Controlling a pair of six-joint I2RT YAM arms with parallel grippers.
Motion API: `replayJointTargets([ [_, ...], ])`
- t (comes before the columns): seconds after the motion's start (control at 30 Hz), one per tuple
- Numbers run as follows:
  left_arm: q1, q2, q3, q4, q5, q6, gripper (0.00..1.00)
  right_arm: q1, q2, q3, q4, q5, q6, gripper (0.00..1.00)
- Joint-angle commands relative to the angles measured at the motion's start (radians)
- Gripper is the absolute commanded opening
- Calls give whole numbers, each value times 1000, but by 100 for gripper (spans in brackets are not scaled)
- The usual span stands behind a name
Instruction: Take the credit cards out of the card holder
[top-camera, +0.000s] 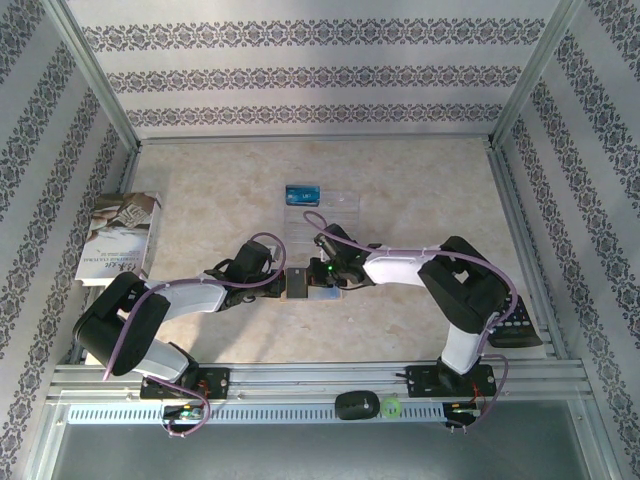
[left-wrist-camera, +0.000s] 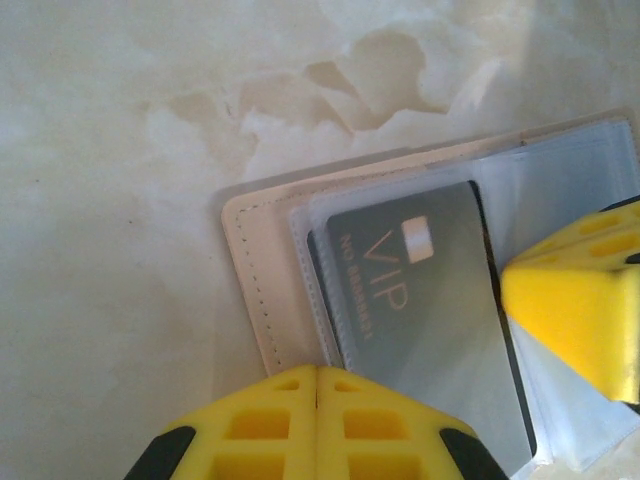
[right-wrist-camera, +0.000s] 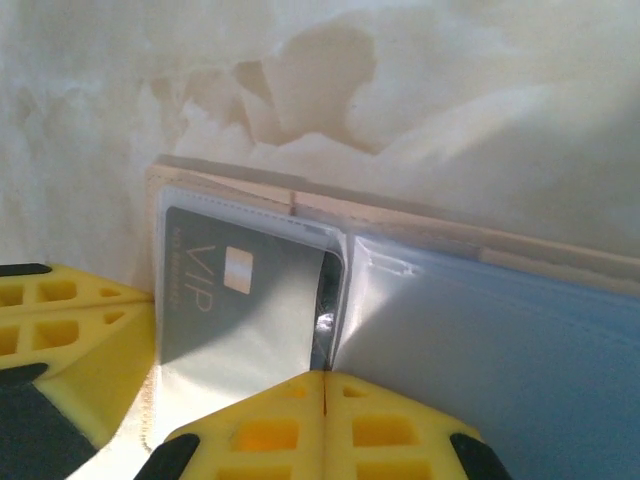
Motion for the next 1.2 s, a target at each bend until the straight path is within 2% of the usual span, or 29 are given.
replayJointTargets([
  [0.0, 11, 36, -35, -35, 0, -4, 2, -3, -33, -48, -72, 109, -14, 0],
  [0.17, 25, 29, -33, -34, 10, 0, 2, -2, -79, -63, -91, 132, -33, 0],
  [0.23, 27, 6, -31, -41, 10, 2, 7, -1, -97, -63, -84, 123, -49, 1],
  [0.33, 26, -92, -36, -59, -3, 2, 13, 2, -146, -56, -90, 111, -92, 12],
  [0.4, 26, -159, -30, -88, -15, 10, 14, 3, -185, -49, -102, 123, -117, 15],
  [0.5, 25, -208, -20, -102, -7, 18, 14, 1, -205, -32, -90, 76, -150, 19],
  [0.63, 17, -151, -7, -38, 19, 7, 13, 8, -141, 20, -62, -39, -141, 20],
  [0.83, 18, -34, 5, 3, -10, 16, 8, 15, -68, 49, -43, -77, -109, 20],
  [1.17, 18, 56, 2, -25, -31, 21, 5, -12, -5, 27, 1, -98, -51, 20],
])
